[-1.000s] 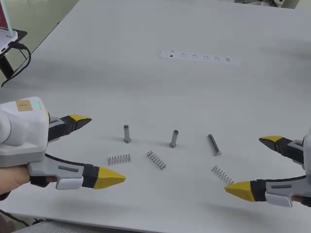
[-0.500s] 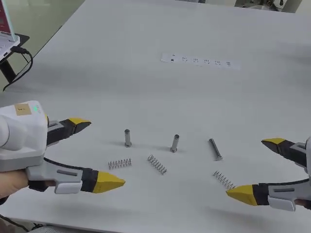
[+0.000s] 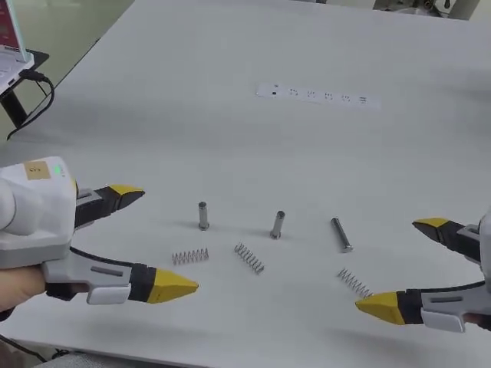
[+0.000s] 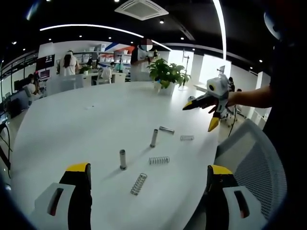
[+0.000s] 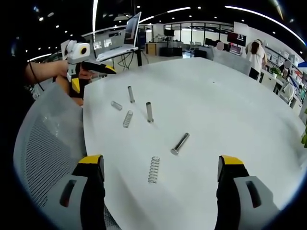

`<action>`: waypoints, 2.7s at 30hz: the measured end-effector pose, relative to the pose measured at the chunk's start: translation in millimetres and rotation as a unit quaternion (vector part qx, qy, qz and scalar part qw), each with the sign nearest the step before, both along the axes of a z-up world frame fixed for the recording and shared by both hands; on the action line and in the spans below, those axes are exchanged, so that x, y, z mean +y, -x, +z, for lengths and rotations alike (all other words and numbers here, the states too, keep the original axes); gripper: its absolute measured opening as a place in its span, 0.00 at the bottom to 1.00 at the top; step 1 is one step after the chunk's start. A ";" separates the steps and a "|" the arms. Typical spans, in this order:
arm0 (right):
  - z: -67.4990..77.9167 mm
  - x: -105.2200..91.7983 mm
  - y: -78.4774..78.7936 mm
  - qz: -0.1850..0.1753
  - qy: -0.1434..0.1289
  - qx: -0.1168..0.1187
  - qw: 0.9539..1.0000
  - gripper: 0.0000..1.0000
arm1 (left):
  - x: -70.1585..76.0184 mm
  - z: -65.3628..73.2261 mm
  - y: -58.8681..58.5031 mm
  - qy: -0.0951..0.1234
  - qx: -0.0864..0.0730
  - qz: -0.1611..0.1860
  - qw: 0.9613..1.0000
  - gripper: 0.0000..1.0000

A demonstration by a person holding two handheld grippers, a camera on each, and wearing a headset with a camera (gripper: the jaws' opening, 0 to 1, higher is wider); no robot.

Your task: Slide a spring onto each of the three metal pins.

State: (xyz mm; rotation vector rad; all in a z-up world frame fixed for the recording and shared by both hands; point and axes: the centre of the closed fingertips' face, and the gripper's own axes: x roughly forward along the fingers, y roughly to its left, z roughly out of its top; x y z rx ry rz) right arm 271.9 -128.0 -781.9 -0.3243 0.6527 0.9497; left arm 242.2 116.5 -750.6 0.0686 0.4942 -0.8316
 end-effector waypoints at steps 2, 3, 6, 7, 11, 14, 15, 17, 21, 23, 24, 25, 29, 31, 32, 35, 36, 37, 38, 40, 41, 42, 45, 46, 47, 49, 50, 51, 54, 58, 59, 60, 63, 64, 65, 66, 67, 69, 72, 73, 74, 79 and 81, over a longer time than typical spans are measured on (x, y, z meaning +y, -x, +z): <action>0.4 2.4 -2.3 -0.001 -0.002 0.002 1.000 0.97 | -0.1 -0.3 0.2 -0.001 0.000 -0.001 1.000 0.98; 0.6 3.0 -3.7 -0.002 -0.001 0.003 1.000 0.96 | 0.0 -0.7 0.2 -0.002 0.000 -0.001 1.000 0.98; 2.5 4.3 -9.1 -0.004 0.001 0.002 1.000 0.93 | -0.2 -0.7 0.2 0.000 0.001 0.000 1.000 0.98; 3.5 4.6 -11.6 -0.007 0.001 0.003 1.000 0.91 | -0.5 -0.6 0.4 0.001 0.001 0.000 1.000 0.98; 6.2 4.7 -19.9 -0.017 0.000 0.005 1.000 0.87 | -0.6 -1.7 1.0 -0.001 0.002 -0.001 1.000 0.98; 7.5 5.7 -23.7 -0.018 0.003 0.007 1.000 0.81 | 0.1 -1.3 0.0 0.001 0.001 0.002 1.000 0.98; 7.7 6.4 -24.9 -0.017 0.002 0.007 1.000 0.80 | 0.3 -1.6 -0.1 0.000 0.001 0.002 1.000 0.98; 6.5 8.0 -27.6 -0.018 0.005 0.010 1.000 0.79 | 0.7 -2.0 -0.7 -0.001 0.002 0.002 1.000 0.98; -0.4 11.8 -27.7 -0.008 0.015 0.034 0.999 0.65 | 0.2 -2.1 -1.2 0.001 0.002 0.002 1.000 0.98; -2.7 14.5 -29.7 -0.006 0.019 0.033 0.999 0.63 | 0.0 -2.6 -0.9 0.000 0.003 0.002 1.000 0.98; -3.7 16.1 -31.3 -0.007 0.020 0.037 0.999 0.61 | -0.2 -2.6 -0.8 0.001 0.004 0.003 1.000 0.98; -4.4 17.0 -32.7 -0.009 0.020 0.040 0.999 0.60 | -0.2 -2.7 -0.6 0.002 0.006 0.004 1.000 0.98; -12.0 15.8 -41.7 -0.019 0.042 0.052 0.998 0.49 | -0.1 -1.3 -0.7 0.003 0.004 0.005 1.000 0.98; -14.2 16.1 -47.3 -0.026 0.047 0.056 0.997 0.46 | 0.9 -2.5 -1.0 0.000 0.004 0.006 1.000 0.98; -14.8 15.8 -49.5 -0.031 0.048 0.059 0.997 0.44 | 1.3 -4.0 -0.5 -0.002 0.007 0.006 1.000 0.98; -15.1 17.5 -57.2 -0.048 0.042 0.072 0.995 0.38 | 1.2 -5.1 0.2 -0.003 0.008 0.006 1.000 0.98; -15.8 18.0 -60.4 -0.052 0.042 0.075 0.995 0.37 | 1.3 -5.8 0.3 -0.001 0.009 0.006 1.000 0.98; -16.7 18.3 -62.5 -0.054 0.042 0.077 0.995 0.36 | 1.4 -6.3 0.2 -0.002 0.010 0.007 1.000 0.98; -19.0 18.0 -63.9 -0.062 0.046 0.088 0.993 0.33 | 1.6 -6.9 0.0 -0.003 0.010 0.007 1.000 0.98; -21.9 20.4 -65.4 -0.065 0.045 0.100 0.992 0.30 | 1.3 -7.5 -0.2 -0.004 0.011 0.006 1.000 0.98; -23.3 21.0 -66.0 -0.067 0.046 0.105 0.991 0.28 | 1.0 -7.6 -0.2 -0.003 0.011 0.006 1.000 0.98; -24.8 16.0 -67.7 -0.081 0.058 0.106 0.989 0.27 | 0.8 -8.0 -0.6 -0.003 0.011 0.006 1.000 0.98; -27.5 23.6 -69.1 -0.071 0.056 0.112 0.990 0.26 | 0.0 -9.0 -0.9 -0.002 0.013 0.005 1.000 0.97; -28.3 24.7 -69.6 -0.071 0.057 0.113 0.989 0.26 | -0.2 -9.3 -0.9 -0.002 0.013 0.005 1.000 0.97; -29.2 26.0 -70.1 -0.070 0.057 0.115 0.989 0.26 | -0.4 -9.6 -0.8 -0.003 0.013 0.005 1.000 0.97; -31.5 27.9 -71.5 -0.071 0.060 0.119 0.989 0.25 | -0.6 -10.3 -0.5 -0.004 0.014 0.004 1.000 0.97; -32.7 28.4 -71.8 -0.071 0.063 0.121 0.988 0.24 | -0.4 -10.7 -0.4 -0.004 0.015 0.003 1.000 0.97; -34.1 28.6 -72.7 -0.072 0.064 0.123 0.988 0.24 | -0.4 -10.7 -0.4 -0.004 0.015 0.003 1.000 0.97; -38.6 29.0 -75.6 -0.082 0.070 0.135 0.985 0.21 | 0.1 -10.9 -0.7 -0.004 0.015 0.004 1.000 0.97; -45.4 31.4 -78.9 -0.092 0.076 0.148 0.982 0.19 | 0.0 -11.7 -0.8 -0.004 0.016 0.004 1.000 0.97; -47.2 31.9 -78.6 -0.094 0.078 0.153 0.981 0.20 | -0.4 -11.9 -0.7 -0.004 0.016 0.004 1.000 0.97; -48.6 33.5 -77.8 -0.094 0.081 0.158 0.980 0.20 | -0.6 -12.2 -0.6 -0.004 0.016 0.003 1.000 0.97; -54.0 36.3 -78.9 -0.096 0.091 0.161 0.978 0.18 | -1.4 -12.5 -0.4 -0.003 0.016 0.002 1.000 0.97; -54.9 36.4 -79.7 -0.101 0.093 0.164 0.977 0.18 | -1.4 -12.2 -0.5 -0.002 0.016 0.003 1.000 0.97; -56.6 36.1 -80.6 -0.108 0.092 0.170 0.975 0.17 | -1.1 -12.0 -0.8 -0.001 0.016 0.004 1.000 0.97; -57.7 37.1 -80.5 -0.111 0.090 0.177 0.974 0.16 | -0.8 -11.9 -0.8 -0.001 0.016 0.004 1.000 0.97; -58.8 36.7 -82.1 -0.117 0.089 0.180 0.973 0.15 | -0.2 -12.0 -1.0 -0.001 0.016 0.005 1.000 0.98; -60.6 35.8 -84.6 -0.124 0.088 0.184 0.971 0.14 | 0.8 -12.0 -1.3 -0.001 0.016 0.006 1.000 0.98; -65.7 32.8 -86.2 -0.128 0.102 0.184 0.969 0.13 | 1.7 -11.7 -2.3 0.001 0.015 0.009 1.000 0.98; -66.3 32.3 -85.8 -0.128 0.103 0.185 0.969 0.12 | 1.5 -11.8 -2.2 0.001 0.015 0.008 1.000 0.98; -67.4 33.0 -85.1 -0.127 0.104 0.187 0.969 0.12 | 1.5 -11.9 -2.3 0.000 0.015 0.008 1.000 0.98; -71.1 34.0 -82.0 -0.124 0.114 0.191 0.967 0.10 | 0.5 -12.8 -2.4 0.001 0.017 0.006 1.000 0.98; -70.5 33.3 -82.8 -0.127 0.119 0.189 0.966 0.08 | 0.7 -13.0 -2.8 0.000 0.017 0.006 1.000 0.98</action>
